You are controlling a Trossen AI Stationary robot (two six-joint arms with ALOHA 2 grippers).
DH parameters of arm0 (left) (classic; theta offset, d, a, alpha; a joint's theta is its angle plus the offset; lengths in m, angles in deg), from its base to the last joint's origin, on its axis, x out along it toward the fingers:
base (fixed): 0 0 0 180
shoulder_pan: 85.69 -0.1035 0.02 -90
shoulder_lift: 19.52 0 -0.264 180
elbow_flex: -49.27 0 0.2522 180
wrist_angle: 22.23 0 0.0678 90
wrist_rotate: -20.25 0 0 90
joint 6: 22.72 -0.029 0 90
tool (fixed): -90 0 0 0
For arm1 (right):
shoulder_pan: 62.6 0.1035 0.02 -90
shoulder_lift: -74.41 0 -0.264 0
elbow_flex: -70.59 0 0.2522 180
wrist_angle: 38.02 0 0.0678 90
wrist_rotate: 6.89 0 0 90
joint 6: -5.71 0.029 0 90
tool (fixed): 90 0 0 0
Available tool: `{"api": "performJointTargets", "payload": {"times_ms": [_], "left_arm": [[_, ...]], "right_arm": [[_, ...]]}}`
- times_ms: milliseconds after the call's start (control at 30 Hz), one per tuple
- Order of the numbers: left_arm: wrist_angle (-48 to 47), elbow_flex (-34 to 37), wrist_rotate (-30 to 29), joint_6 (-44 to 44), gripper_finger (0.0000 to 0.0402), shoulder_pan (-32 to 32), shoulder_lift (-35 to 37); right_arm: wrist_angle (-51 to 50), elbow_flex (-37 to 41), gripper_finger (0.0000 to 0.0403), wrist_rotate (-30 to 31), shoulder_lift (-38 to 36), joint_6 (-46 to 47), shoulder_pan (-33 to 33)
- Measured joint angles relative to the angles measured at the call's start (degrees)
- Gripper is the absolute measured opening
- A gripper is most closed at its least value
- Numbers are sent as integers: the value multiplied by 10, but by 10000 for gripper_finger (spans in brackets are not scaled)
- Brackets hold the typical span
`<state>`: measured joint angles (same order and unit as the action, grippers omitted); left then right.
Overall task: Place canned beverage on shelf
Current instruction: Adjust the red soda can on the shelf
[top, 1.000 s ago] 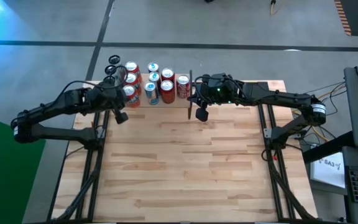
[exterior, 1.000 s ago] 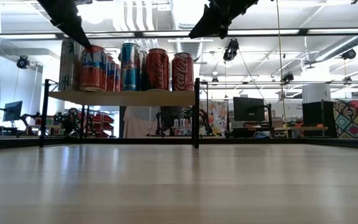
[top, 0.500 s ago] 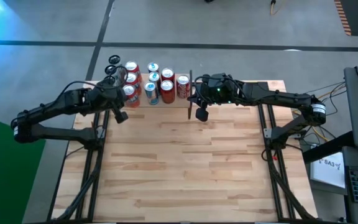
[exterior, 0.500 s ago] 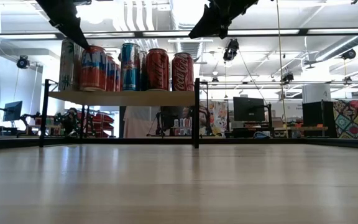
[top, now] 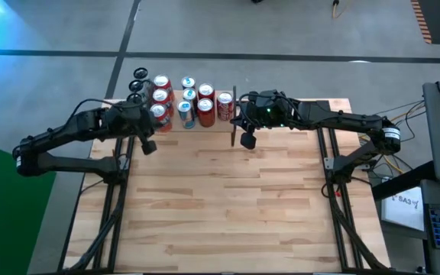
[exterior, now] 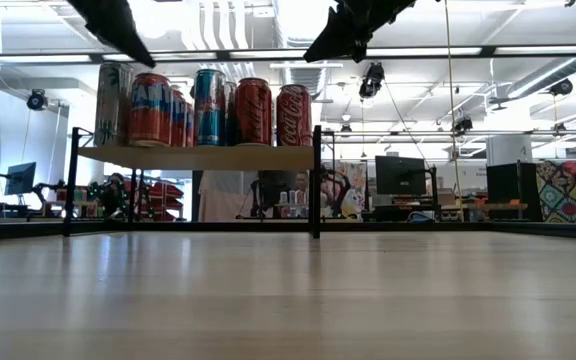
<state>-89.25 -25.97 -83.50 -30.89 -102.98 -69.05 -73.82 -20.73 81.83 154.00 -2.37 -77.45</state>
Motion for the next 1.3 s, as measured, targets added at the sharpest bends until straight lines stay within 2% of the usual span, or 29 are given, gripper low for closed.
{"api": "performJointTargets", "payload": {"times_ms": [67, 267, 733, 1300], "left_arm": [[25, 0, -7, -15, 0, -1, 2], [46, -15, -126, -49, 0, -3, -7], [43, -27, -127, -109, 0, -39, -51], [40, -34, -107, -104, 0, -40, -60]], "right_arm": [[0, 0, 9, 0, 0, 0, 0], [0, 0, 9, 0, 0, 1, 0], [0, 0, 9, 0, 0, 6, 0], [0, 0, 9, 0, 0, 5, 0]]}}
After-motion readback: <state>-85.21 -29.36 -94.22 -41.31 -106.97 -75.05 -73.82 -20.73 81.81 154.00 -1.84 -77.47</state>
